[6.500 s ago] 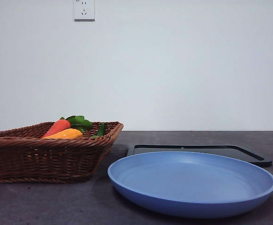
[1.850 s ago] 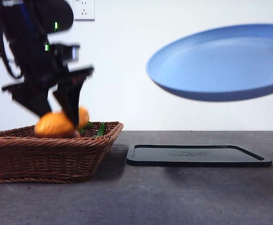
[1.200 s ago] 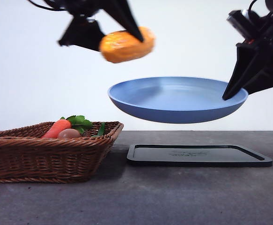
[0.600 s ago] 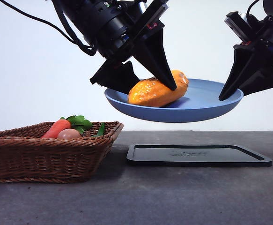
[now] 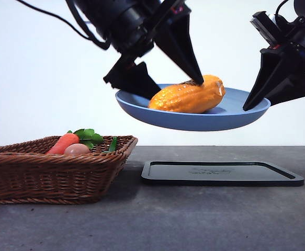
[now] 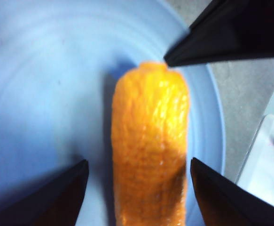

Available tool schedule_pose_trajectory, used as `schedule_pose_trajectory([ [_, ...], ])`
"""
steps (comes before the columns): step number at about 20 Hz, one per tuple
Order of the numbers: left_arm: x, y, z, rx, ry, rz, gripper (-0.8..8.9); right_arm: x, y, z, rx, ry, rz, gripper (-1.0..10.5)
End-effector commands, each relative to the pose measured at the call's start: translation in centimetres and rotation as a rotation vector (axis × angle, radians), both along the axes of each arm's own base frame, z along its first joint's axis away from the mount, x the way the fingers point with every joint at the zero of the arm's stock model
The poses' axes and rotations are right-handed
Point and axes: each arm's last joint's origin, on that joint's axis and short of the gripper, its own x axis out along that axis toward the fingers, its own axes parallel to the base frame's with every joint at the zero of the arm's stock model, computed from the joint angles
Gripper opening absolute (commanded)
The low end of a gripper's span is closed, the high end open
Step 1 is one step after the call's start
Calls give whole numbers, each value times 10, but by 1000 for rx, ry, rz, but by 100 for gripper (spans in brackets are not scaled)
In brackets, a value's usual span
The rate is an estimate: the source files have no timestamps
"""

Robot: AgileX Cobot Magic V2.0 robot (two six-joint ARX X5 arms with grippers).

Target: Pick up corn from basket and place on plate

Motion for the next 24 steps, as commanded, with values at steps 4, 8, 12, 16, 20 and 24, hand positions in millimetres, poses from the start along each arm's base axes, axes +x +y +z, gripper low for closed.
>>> schedule_pose_trajectory([
  [4,4,-7,34,4,-33,-34,356,5,1,4,3,-19,-9,1],
  [8,5,-4,61,-7,-64,-39,355,7,-1,5,-13,-35,-30,1],
  [12,7,2,79,-9,-77,-31,354,13,-8,3,-7,-48,-64,1],
  [16,6,6,89,-5,-82,-30,352,33,-23,-10,-8,-26,-129,1],
  [20,5,7,89,3,-72,-31,352,62,-34,-29,-7,19,-176,1],
  [24,5,7,89,2,-73,-30,352,96,-39,-43,-1,61,-209,1],
])
